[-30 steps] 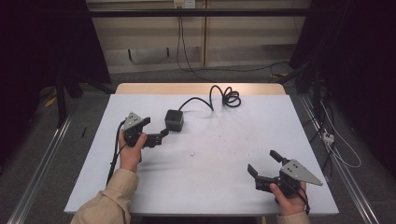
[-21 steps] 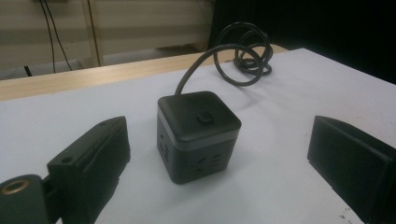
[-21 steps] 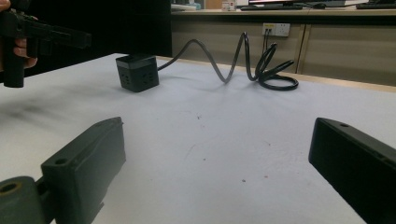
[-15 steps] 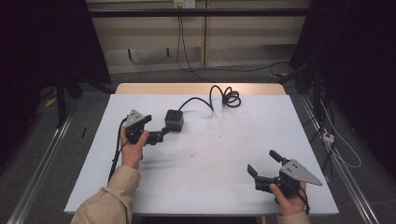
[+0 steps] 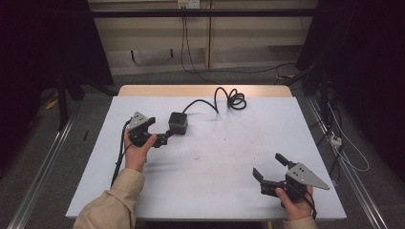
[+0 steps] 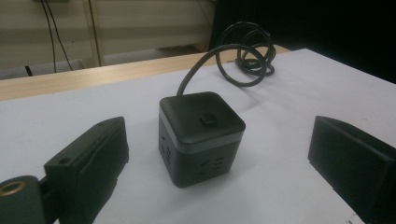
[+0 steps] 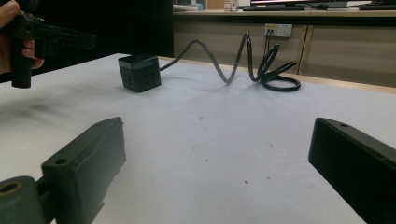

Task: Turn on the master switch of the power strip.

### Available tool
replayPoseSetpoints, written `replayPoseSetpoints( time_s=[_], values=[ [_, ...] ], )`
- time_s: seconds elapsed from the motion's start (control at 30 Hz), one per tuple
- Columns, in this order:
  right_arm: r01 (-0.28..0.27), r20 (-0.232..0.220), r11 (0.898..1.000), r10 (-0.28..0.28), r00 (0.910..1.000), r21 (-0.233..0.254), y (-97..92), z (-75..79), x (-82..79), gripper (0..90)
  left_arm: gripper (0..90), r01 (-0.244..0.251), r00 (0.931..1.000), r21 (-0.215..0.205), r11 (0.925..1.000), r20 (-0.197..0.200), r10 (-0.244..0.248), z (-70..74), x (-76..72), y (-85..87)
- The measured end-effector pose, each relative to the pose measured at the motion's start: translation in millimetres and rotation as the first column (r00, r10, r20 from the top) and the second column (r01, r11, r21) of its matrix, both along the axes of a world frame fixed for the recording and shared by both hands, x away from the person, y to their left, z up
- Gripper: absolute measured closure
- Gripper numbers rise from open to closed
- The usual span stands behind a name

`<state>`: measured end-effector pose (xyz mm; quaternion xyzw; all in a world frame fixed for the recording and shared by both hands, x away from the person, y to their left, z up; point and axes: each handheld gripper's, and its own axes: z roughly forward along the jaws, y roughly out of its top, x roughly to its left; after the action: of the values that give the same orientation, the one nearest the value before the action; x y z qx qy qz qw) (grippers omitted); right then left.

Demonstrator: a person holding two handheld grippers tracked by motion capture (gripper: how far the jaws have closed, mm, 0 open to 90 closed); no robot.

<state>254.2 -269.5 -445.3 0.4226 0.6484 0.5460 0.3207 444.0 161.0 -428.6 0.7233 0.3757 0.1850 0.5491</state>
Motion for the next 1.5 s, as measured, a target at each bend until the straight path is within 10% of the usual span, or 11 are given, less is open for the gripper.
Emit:
replayPoseSetpoints(
  time_s=[0.53,1.5],
  values=[
    [-0.001,0.001,1.0,0.001,1.0,-0.001,0.1,0.1,0.0,3.3,5.5,0.02,0.9998,0.031,0.9993,-0.002,-0.02,4.0,6.6,-13.1],
    [-0.002,0.006,1.0,0.002,1.0,-0.006,-0.3,0.8,-0.1,3.4,40.1,0.02,0.9997,0.076,0.9969,0.009,-0.021,11.7,13.2,-22.0]
  ],
)
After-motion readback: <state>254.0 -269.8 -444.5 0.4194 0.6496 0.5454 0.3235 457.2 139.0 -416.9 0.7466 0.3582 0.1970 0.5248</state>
